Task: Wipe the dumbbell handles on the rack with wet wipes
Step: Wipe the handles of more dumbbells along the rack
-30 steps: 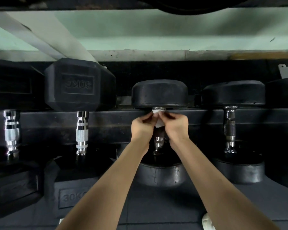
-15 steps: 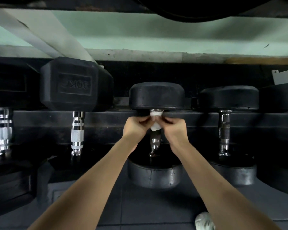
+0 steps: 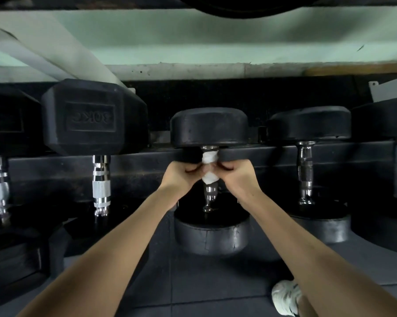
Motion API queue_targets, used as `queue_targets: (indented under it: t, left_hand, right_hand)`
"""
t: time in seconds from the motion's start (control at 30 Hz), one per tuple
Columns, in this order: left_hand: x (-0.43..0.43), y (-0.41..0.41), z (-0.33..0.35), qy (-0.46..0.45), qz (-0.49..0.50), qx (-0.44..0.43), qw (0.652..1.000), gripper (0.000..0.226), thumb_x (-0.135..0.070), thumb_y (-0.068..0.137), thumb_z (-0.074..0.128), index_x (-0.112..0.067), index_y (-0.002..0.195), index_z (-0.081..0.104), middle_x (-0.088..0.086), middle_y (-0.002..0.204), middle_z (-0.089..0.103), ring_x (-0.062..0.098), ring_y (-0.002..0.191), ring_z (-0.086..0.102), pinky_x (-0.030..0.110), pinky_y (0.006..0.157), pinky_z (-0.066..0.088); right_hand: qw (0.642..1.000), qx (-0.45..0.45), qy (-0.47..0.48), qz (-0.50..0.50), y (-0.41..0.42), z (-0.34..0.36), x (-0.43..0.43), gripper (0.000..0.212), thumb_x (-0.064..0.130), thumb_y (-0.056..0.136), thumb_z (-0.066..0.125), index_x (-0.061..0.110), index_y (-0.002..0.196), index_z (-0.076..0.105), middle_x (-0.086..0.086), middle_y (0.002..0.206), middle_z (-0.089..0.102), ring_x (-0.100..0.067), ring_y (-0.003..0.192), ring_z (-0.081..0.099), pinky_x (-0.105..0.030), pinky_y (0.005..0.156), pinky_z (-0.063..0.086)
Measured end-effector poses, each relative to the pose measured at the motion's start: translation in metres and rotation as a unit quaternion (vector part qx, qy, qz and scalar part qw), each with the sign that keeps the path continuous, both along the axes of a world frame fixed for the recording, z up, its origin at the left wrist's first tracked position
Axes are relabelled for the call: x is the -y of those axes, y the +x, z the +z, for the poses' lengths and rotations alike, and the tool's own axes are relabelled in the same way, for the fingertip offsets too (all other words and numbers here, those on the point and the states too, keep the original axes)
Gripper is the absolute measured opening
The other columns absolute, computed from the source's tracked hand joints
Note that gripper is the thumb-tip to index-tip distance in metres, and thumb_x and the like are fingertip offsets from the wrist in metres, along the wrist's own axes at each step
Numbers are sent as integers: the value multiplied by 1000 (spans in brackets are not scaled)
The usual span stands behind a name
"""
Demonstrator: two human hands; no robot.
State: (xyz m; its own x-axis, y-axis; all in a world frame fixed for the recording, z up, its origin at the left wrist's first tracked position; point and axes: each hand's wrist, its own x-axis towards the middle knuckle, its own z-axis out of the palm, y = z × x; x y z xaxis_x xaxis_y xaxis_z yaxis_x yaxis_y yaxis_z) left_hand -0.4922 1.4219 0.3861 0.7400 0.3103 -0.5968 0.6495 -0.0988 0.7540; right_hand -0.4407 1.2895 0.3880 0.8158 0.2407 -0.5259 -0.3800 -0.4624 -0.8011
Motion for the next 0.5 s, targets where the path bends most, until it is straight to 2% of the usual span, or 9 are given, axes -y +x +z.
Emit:
queue_targets:
  t: [0.07,0.1,0.2,0.23,0.27,0.33,0.37,0.43,0.5]
  left_hand:
    - [-2,-8,-2,5,-45,-28,999,26,-38,81,70,-18,98,73,2,88,73,5,78,61,18,75,48]
    - [-3,-10,-1,-1,-57,-33,998,29,-37,80,70,-17,101,73,1,93,73,5,82,63,19,78,50]
    - [-9,-6,2,14,-108,-37,993,28,-33,79,72,-16,100,73,0,94,74,8,90,66,26,84,51]
    - [-10,-6,2,23,-136,-42,990,26,-34,77,74,-16,95,75,-2,88,74,6,85,66,23,81,52]
    - [-10,-9,2,37,-176,-59,982,25,-37,75,74,-17,89,76,-8,75,72,1,72,63,15,69,49]
    - [-4,-18,1,75,-257,-105,958,32,-47,74,71,-16,79,76,-15,42,50,0,43,42,12,46,31]
    - [-1,-22,1,77,-267,-121,953,36,-51,73,70,-16,78,77,-14,36,43,2,39,36,14,44,26]
    - [-1,-23,1,74,-259,-122,955,36,-54,71,70,-22,85,77,-17,46,55,-3,47,44,14,49,32]
    - [-5,-20,4,67,-234,-112,963,36,-50,69,74,-28,97,73,-16,79,69,-3,73,57,13,63,42]
  right_hand:
    - [998,3,-33,51,-5,-3,7,30,27,78,75,-2,72,71,-27,72,66,-11,65,50,-31,60,39]
    - [996,5,-45,72,-5,-3,8,30,28,79,74,-1,72,72,-26,74,67,-11,64,51,-32,59,40]
    - [993,-1,-67,100,-4,1,11,24,28,80,74,5,79,75,-13,77,73,-13,73,67,-35,70,52]
    - [990,-3,-77,114,-7,2,13,25,29,79,75,4,80,76,-10,76,73,-13,72,66,-34,70,52]
    - [985,-3,-95,142,-11,2,17,26,30,78,75,3,79,75,-10,73,72,-12,67,63,-30,63,49]
    - [968,4,-142,206,-24,3,22,26,31,79,74,5,80,76,-11,68,70,-19,61,59,-26,56,41]
    - [963,6,-152,224,-28,3,25,26,32,79,74,7,82,77,-12,70,71,-24,64,62,-26,57,43]
    - [965,-4,-153,214,-28,4,25,25,33,77,75,9,84,77,-9,74,72,-21,68,64,-20,57,44]
    - [976,-51,-120,172,-22,6,21,22,30,73,79,12,85,76,-4,78,73,-10,70,64,-10,58,44]
